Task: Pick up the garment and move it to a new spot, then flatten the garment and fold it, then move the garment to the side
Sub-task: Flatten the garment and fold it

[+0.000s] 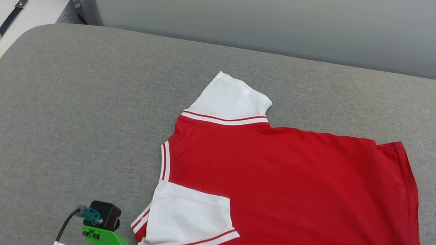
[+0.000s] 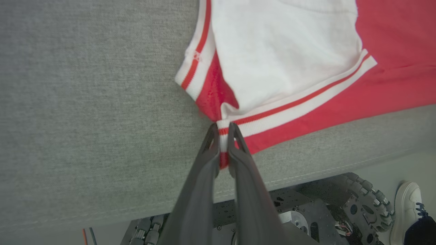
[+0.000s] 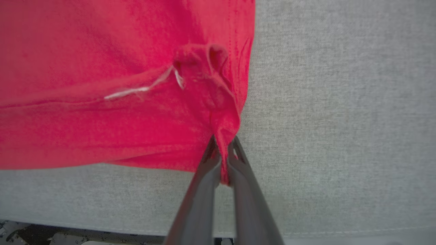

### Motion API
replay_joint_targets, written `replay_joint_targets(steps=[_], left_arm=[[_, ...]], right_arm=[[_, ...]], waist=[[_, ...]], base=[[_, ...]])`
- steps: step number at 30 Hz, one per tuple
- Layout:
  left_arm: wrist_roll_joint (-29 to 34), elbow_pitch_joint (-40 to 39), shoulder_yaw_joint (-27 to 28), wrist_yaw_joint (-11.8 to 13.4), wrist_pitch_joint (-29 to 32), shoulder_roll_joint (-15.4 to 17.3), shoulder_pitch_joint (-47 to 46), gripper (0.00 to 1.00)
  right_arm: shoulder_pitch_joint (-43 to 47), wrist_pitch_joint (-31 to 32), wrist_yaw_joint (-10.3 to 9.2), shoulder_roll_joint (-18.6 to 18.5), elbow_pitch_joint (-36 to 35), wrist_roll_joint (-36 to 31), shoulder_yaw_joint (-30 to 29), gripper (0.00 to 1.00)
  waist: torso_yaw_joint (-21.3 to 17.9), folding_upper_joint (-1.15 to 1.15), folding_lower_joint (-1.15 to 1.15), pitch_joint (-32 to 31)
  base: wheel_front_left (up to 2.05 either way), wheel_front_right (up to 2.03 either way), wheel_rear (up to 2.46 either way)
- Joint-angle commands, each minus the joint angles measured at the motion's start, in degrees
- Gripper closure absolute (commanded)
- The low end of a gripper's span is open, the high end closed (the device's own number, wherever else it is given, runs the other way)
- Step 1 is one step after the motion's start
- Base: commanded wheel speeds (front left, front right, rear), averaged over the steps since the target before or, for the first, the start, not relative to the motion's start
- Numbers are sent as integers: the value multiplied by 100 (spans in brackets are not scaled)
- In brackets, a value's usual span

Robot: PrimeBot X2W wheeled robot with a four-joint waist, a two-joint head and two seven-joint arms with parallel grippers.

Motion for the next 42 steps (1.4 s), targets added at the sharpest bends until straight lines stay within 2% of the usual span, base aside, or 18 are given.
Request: replay_joint_targets(steps=[1,11,12,13,14,21,25,30,37,42], left_arm=[[-50,5,-6,36,2,36,74,100],[6,544,-94,-151,-29,-212,-81,100],[29,611,-96,-161,-63,-237,-100,63],[49,663,-100,-169,-88,-255,-114,28],[67,724,-107,-182,-109,-275,-127,0],[138,900,-69,-206,-304,-306,-155,0],[188,748,61,-295,-606,-284,-203,0],[360,521,228,-212,-982,-144,-260,0],[998,-59,504,-156,-2086,6,-449,0],[1495,-239,814,-73,-2601,-170,-375,0]], right_arm=[[124,72,-11,63,-102,-71,-78,100],[-34,-60,-11,177,136,-145,-6,100],[-58,-83,-11,182,177,-135,8,100],[-78,-114,-11,183,203,-130,15,79],[-102,-171,-11,177,228,-138,27,0],[-150,-352,-11,106,329,-104,134,0],[-174,-577,-11,26,169,-74,162,0],[-189,-940,-11,-70,-144,8,212,0],[-428,-2105,-11,-71,-643,239,364,0],[-419,-3259,-11,-143,-639,203,586,0]], waist=[[-30,0,0,57],[-87,0,0,272],[-87,0,0,280],[-87,0,0,283],[-88,0,0,282],[-122,0,0,102],[-165,0,0,-57],[-213,0,0,-219],[-287,0,0,-266],[-320,0,0,-285]], base=[[0,0,0],[0,0,0],[0,0,0],[0,0,0],[0,0,0],[0,0,0],[0,0,0],[0,0,0],[0,0,0],[0,0,0]])
